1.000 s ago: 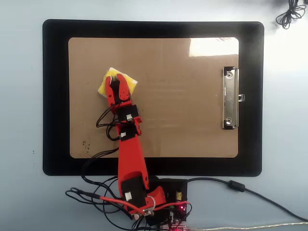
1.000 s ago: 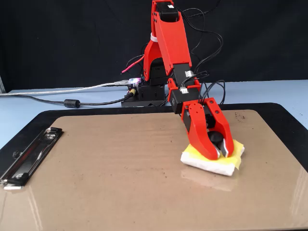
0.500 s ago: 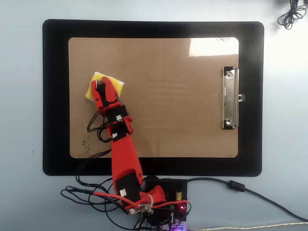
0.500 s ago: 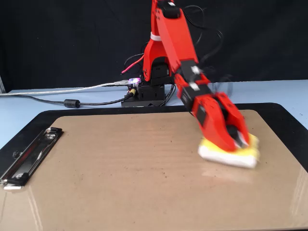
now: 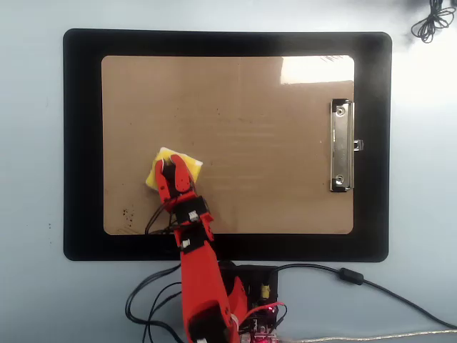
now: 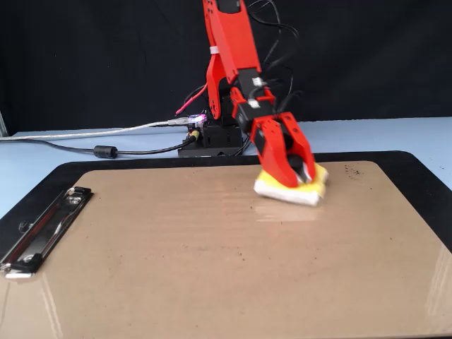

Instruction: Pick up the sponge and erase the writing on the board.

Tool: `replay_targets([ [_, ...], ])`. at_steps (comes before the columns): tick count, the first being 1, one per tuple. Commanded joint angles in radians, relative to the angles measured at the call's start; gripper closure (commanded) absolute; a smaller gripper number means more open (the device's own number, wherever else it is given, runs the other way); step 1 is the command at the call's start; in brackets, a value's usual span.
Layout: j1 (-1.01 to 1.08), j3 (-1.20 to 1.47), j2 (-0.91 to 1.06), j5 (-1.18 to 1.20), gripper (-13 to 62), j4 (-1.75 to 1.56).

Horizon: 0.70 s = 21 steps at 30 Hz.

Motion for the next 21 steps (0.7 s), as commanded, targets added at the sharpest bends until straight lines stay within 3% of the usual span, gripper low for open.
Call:
replay_targets([
  [1, 0.006, -0.118, -0.152, -0.003, 57.3, -0.025],
  [3, 0.028, -0.27, -0.29, -0.003, 57.3, -0.025],
  [5, 0.032, -0.307, -0.307, -0.003, 57.3, -0.023],
  [14, 0.023, 0.232, 0.293, -0.003, 57.3, -0.012],
  [17, -0.049, 0.172, 0.304, -0.005, 57.3, -0.018],
  [21, -0.344, 0.107, 0.298, -0.018, 57.3, -0.026],
])
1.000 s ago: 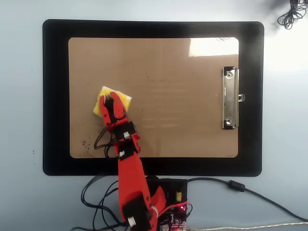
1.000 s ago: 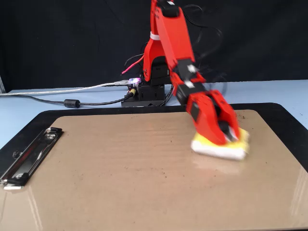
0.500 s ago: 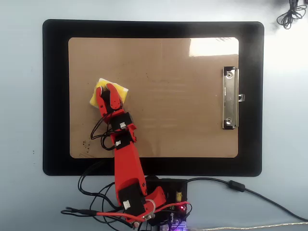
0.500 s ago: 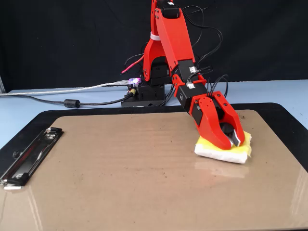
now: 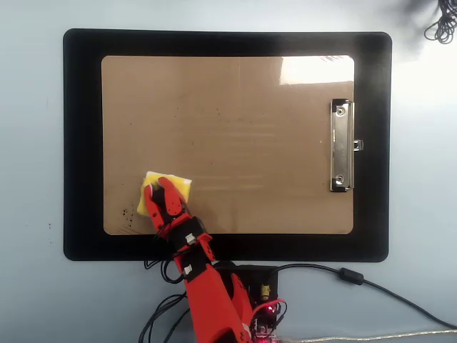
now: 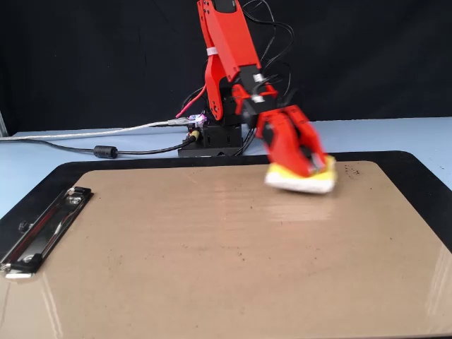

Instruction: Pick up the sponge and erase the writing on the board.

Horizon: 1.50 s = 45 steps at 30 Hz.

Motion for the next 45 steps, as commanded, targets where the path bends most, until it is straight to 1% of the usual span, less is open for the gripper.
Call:
replay_targets([
  [1, -0.106, -0.072, 0.015, -0.021, 57.4, -0.035],
  [3, -0.169, -0.123, 0.009, -0.025, 57.3, -0.034],
  [8, -0.199, -0.16, -0.037, -0.025, 57.3, -0.034],
  [11, -0.21, -0.222, -0.155, -0.028, 56.1, -0.043],
  [12, -0.221, -0.242, -0.184, -0.025, 48.4, -0.054],
  [13, -0.239, -0.259, -0.193, -0.025, 34.6, -0.066],
  [15, -0.261, -0.285, -0.186, -0.025, 16.4, -0.063],
  [16, -0.264, -0.287, -0.167, -0.028, 15.0, -0.055],
  [18, -0.258, -0.285, -0.067, -0.071, 15.3, 0.005],
  [20, -0.245, -0.313, 0.041, -0.13, 15.5, 0.201],
  [21, -0.225, -0.367, 0.137, -0.153, 15.5, 0.385],
  [23, -0.135, -0.531, 0.281, -0.155, 15.6, 0.856],
  [25, -0.031, -0.704, 0.313, -0.144, 15.5, 1.247],
  [27, 0.075, -0.822, 0.307, -0.087, 15.3, 1.588],
  [29, 0.195, -0.842, 0.281, -0.003, 15.2, 1.779],
  [32, 0.374, -0.785, 0.288, 0.077, 15.2, 1.876],
  [35, 0.485, -0.617, 0.353, 0.083, 15.2, 1.924],
  [39, 0.54, -0.348, 0.515, 0.078, 14.8, 1.922],
  [43, 0.552, -0.176, 0.511, 0.075, 14.3, 1.959],
  [45, 0.586, -0.167, 0.511, 0.06, 14.4, 1.99],
])
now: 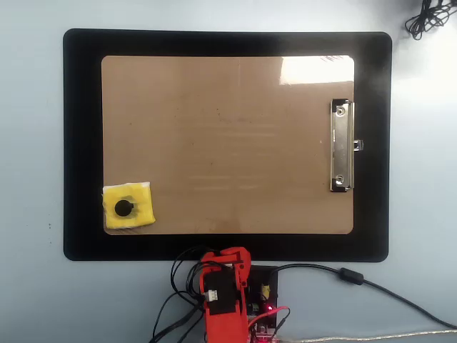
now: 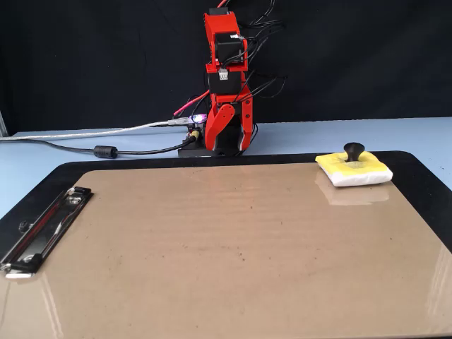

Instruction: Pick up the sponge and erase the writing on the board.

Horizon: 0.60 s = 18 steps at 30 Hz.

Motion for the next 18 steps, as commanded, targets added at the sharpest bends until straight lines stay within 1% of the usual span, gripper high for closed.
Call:
replay_targets([
  [1, 0.014, 0.017, 0.048, -0.025, 14.5, 0.086],
  [18, 0.023, 0.015, 0.046, -0.02, 14.9, 0.083],
])
